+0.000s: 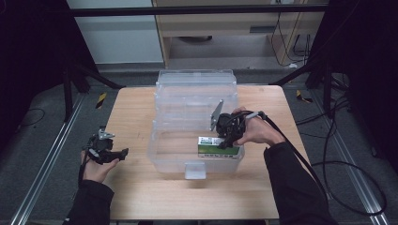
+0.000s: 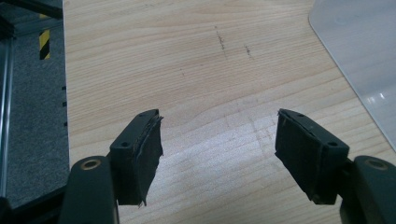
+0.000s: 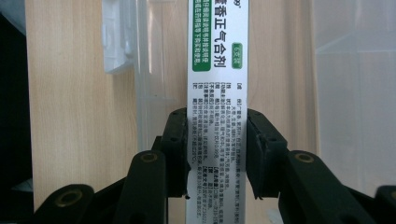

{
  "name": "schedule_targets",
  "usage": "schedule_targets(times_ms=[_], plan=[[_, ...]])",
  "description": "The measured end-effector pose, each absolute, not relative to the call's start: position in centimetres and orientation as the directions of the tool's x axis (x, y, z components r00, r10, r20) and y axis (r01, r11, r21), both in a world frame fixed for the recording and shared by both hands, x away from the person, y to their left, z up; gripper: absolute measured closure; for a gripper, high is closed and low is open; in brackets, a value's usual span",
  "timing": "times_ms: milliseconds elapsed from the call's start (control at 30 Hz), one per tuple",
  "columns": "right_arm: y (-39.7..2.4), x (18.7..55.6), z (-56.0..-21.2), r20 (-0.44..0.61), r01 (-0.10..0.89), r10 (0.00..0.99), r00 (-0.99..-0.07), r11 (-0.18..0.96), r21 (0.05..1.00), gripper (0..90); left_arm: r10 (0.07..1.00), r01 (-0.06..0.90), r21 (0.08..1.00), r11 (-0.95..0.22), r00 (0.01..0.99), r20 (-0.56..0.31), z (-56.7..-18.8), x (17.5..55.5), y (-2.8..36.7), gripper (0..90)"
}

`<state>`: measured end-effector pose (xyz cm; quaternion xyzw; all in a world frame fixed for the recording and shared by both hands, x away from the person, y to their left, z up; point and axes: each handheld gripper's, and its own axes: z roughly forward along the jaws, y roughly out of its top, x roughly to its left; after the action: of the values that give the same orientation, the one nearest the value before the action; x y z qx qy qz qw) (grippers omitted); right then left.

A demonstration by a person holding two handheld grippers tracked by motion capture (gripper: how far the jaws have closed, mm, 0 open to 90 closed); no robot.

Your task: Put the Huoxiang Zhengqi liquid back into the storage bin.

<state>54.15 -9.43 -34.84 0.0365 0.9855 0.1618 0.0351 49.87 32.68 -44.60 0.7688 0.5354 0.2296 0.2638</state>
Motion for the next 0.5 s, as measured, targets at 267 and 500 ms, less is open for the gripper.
schedule_targets(times_ms=[267,500], plan=[[-9.79,53.95,-35.25,-0.051,0.038,0.058,-0.997,0.944,0.328,64.1,0.943,0.703,0.649,-0.291,0.324,0.072,-44.77,49.93,32.53,30.9],[-9.8,53.89,-35.73,-0.039,0.026,0.041,-0.998,0.945,0.327,64.1,0.943,0.704,0.647,-0.293,0.324,0.074,-44.81,49.94,32.53,30.8]])
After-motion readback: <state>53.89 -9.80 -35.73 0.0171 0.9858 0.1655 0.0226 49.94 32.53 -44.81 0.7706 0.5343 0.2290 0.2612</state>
